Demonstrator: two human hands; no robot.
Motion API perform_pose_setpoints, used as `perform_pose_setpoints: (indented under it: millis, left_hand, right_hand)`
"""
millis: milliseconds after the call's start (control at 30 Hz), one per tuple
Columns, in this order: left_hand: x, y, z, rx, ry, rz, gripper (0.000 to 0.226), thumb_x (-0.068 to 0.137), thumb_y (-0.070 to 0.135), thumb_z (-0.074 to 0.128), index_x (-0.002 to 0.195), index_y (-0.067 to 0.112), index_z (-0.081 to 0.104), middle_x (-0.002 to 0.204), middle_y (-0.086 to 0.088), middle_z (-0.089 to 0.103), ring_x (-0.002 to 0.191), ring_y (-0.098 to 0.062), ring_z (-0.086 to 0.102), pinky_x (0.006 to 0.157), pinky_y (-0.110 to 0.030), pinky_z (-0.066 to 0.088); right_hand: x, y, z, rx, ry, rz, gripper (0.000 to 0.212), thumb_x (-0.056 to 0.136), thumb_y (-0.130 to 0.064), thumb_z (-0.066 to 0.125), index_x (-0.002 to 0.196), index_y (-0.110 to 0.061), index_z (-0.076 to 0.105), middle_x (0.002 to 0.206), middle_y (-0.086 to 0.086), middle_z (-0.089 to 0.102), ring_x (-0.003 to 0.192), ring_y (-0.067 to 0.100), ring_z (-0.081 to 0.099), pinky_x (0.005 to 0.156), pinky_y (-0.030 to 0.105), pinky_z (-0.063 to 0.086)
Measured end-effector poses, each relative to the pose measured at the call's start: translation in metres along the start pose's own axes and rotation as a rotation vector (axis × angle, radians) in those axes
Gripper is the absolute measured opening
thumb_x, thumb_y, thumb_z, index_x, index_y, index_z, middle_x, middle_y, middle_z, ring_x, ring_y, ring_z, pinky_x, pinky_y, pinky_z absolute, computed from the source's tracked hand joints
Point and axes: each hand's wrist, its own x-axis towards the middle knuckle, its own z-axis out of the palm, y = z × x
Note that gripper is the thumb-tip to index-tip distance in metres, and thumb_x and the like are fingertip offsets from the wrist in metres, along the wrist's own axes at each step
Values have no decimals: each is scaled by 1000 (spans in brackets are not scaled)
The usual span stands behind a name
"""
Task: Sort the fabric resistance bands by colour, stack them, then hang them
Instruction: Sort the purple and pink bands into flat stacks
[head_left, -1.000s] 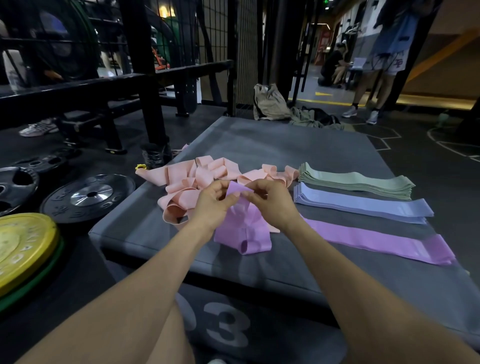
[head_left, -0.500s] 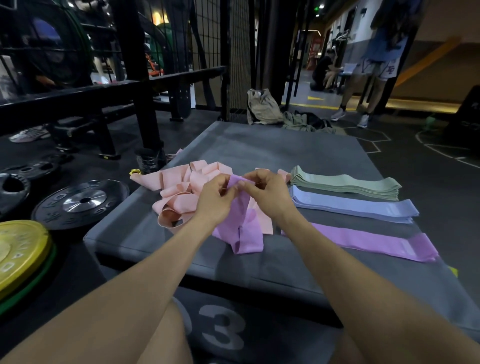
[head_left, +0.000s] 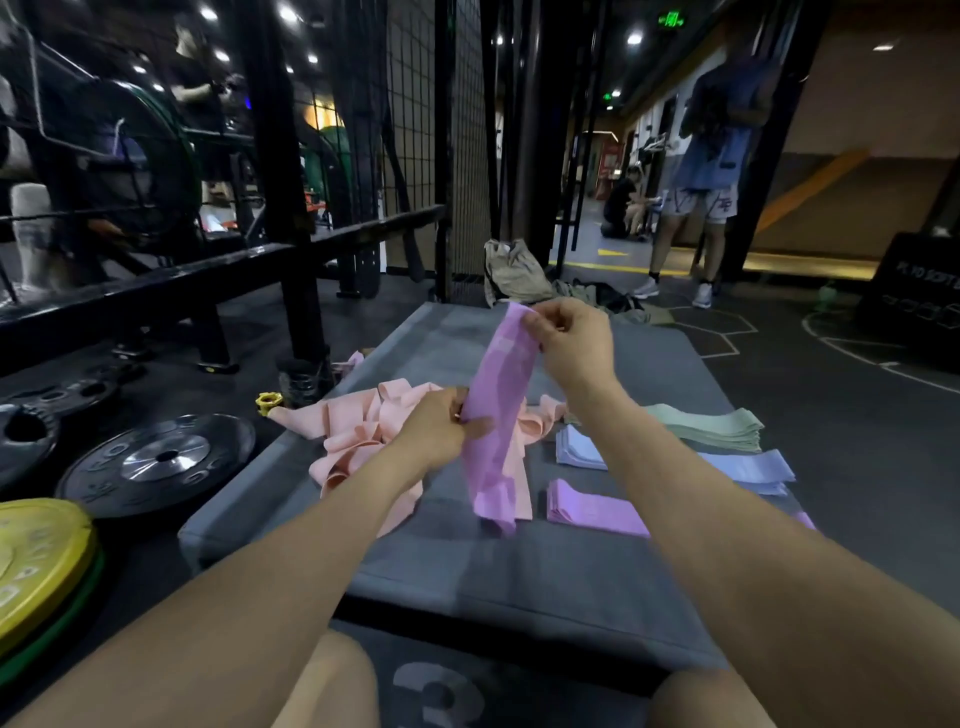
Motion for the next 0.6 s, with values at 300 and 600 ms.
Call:
perform_pose_setpoints:
  millis: [300, 600]
  left_hand:
    - [-8, -11, 4, 366, -192, -94, 15, 86, 23, 65, 95, 11, 60, 86, 2, 59, 79, -17, 50, 62, -21, 37]
    - [-11, -21, 8, 557, -214, -133, 30, 85, 27, 65, 66, 16, 44, 69, 4, 42, 69, -16, 41, 55, -23, 31]
  right_hand:
    - [11, 11, -51, 49, 249, 144, 8, 85, -13, 64, 78, -16, 66, 68, -2, 60, 69, 16, 54, 73, 36, 48]
    - [-15, 57, -102, 11, 396, 325, 15, 86, -11, 62, 72, -17, 62, 69, 0, 59, 72, 19, 54, 77, 40, 52]
